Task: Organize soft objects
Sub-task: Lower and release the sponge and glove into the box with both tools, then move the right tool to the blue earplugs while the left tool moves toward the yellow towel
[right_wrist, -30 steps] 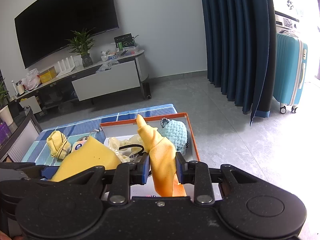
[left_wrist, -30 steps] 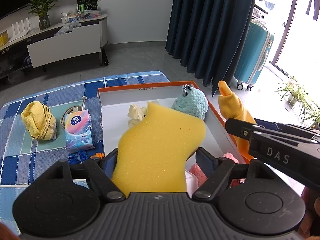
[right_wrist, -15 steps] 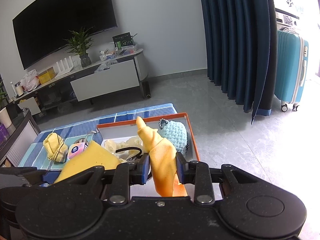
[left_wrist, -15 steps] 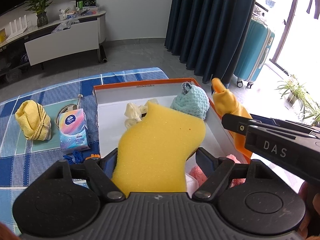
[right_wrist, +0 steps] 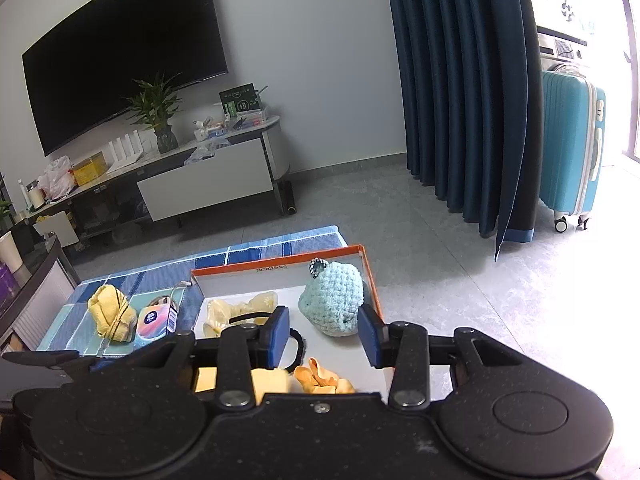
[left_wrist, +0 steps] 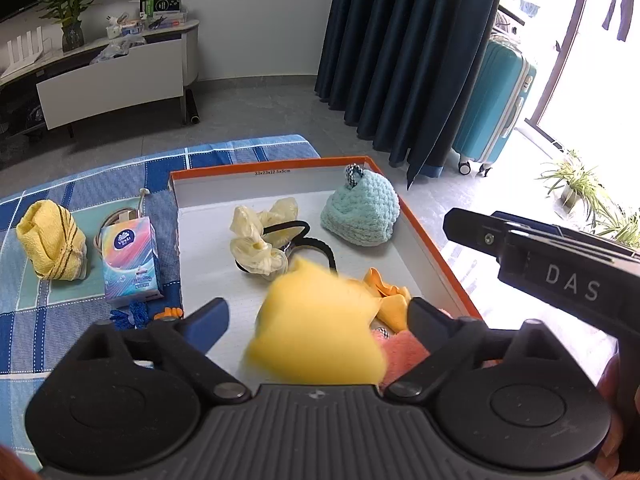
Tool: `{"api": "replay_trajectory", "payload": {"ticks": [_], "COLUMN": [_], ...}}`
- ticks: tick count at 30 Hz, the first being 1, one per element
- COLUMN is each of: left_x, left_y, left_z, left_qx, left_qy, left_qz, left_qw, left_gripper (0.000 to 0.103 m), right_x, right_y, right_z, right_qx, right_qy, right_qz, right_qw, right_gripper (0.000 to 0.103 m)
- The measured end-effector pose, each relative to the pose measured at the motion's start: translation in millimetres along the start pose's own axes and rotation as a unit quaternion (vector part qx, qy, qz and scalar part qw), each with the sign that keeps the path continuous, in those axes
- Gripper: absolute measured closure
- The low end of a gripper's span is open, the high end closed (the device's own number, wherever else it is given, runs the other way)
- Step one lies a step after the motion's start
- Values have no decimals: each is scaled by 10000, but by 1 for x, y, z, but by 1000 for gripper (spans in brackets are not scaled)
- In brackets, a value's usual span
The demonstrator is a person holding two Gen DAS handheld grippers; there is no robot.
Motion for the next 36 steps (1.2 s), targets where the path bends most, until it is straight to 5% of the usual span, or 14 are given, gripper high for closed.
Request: {"api": "replay_trajectory", "payload": {"ticks": [10, 17, 36], "left_x": [-21, -40, -85], "left_y": [-21, -49, -139], "left_z": [-6, -4, -2], "left_qx": [-160, -168, -633], "left_qy": [80, 138, 301], "left_qz": [-293, -688, -1519], "left_qw": [9994, 9974, 9859], "left_gripper": [3, 2, 2], "right_x": [-15, -20, -2], "right_y": [-16, -39, -129], "right_z": [-4, -2, 11], "right_qx": [-108, -219, -542], "right_qy": [55, 52, -251], "right_qz": [-104, -233, -871], "right_qw": [9999, 9995, 9944], "right_gripper": [51, 38, 37]}}
Point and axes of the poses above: each gripper's, at about its wrist camera, not at the fingertips, and x roughly the way its jaws point, y to its right, z to its underside, the point moved 8 cm from there along x, roughly the way its jaws point, and after that the axes turned 10 degrees about y, right-handed, at the moved point
